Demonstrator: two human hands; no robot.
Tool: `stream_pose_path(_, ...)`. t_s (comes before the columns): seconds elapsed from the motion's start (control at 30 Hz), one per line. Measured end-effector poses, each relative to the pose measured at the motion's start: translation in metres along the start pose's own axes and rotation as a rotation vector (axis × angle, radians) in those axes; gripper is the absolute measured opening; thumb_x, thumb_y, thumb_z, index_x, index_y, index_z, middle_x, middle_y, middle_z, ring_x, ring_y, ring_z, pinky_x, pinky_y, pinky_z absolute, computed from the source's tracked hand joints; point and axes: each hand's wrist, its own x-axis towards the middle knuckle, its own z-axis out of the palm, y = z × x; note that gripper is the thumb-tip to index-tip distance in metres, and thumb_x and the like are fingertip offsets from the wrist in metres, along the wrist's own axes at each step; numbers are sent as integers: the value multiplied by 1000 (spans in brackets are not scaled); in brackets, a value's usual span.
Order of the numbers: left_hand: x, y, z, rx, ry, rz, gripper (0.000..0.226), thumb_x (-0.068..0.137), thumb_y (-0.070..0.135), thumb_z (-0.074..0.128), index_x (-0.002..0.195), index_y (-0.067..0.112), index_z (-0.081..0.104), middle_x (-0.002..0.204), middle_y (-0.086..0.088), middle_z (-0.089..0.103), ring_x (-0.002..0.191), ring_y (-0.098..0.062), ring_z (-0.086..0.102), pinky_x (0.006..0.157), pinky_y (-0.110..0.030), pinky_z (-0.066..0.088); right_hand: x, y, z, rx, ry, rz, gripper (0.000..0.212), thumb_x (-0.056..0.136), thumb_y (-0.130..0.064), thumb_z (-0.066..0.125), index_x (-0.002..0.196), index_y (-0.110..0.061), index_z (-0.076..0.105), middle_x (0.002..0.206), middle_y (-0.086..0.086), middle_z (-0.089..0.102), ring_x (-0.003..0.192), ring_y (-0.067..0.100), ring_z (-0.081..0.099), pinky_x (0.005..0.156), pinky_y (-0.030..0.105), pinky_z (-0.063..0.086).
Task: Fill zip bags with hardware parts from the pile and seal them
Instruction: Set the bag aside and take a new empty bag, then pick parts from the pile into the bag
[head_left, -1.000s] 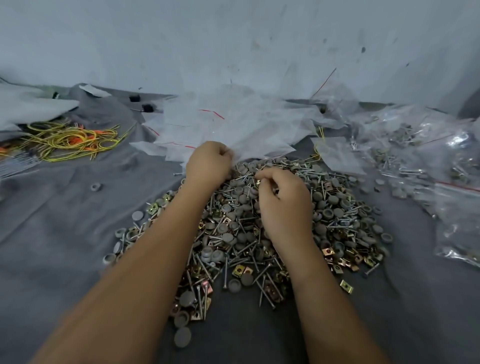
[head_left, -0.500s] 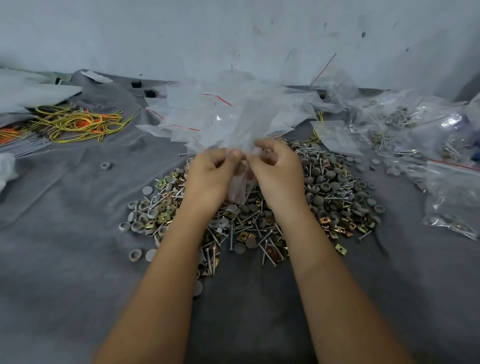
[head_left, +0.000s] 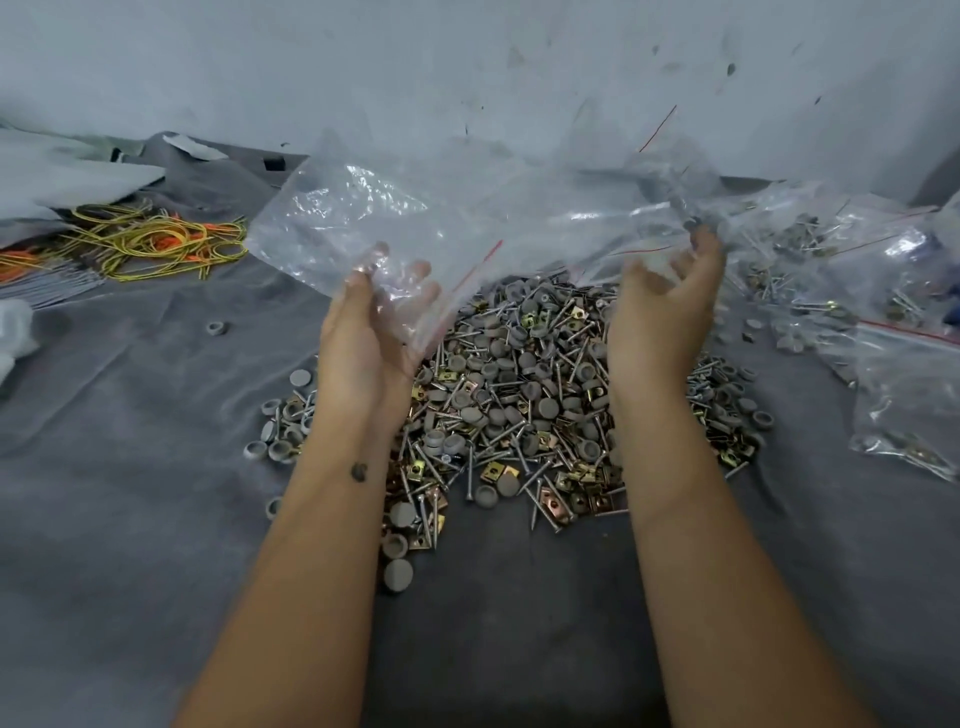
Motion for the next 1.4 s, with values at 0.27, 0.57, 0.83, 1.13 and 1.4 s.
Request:
stream_pose_path(0.27, 2, -11, 6, -120, -146, -137, 27, 108, 30, 28, 128, 25, 47, 112, -18, 71, 94, -22, 73, 69, -31, 60, -32, 4, 9, -32, -472, 9, 24, 95, -16, 56, 117, -13, 65, 106, -1, 68, 81, 4, 66, 69, 21, 55)
stream_pose_path(0.57, -2, -31, 8, 626, 30, 91, 27, 105, 25, 40, 109, 22, 66, 82, 3, 71, 74, -10, 65, 66, -28, 55, -36, 10, -3, 526, -736, 284, 11, 91, -6, 60, 91, -8, 71, 76, 6, 67, 62, 16, 61, 52, 24, 48)
stream_pose_path(0.83, -5, -30, 7, 936, 158, 278, 22, 100, 24, 50, 90, 11, 66, 63, 6, 54, 50, 1, 47, 53, -15, 41, -40, 14, -4, 309, -787, 113, 18, 88, 1, 62, 84, -13, 72, 71, 1, 70, 65, 11, 64, 57, 21, 52)
stream_pose_path(1.13, -16, -17, 9, 888, 83, 583, 25, 82, 38, 66, 94, 25, 48, 91, 2, 51, 83, -10, 48, 73, -25, 42, -37, 22, 0, 239, -579, 145, 10, 82, 1, 66, 86, -8, 67, 67, -1, 69, 60, 8, 64, 52, 19, 49)
stream_pose_path(1.4, -22, -32, 12, 1011, -378, 285, 10, 86, 22, 72, 93, 25, 65, 70, 7, 56, 62, -7, 52, 60, -21, 45, -35, 22, -2, 252, -607, 122, 12, 90, -7, 62, 80, -14, 64, 68, 2, 65, 63, 12, 62, 55, 24, 49)
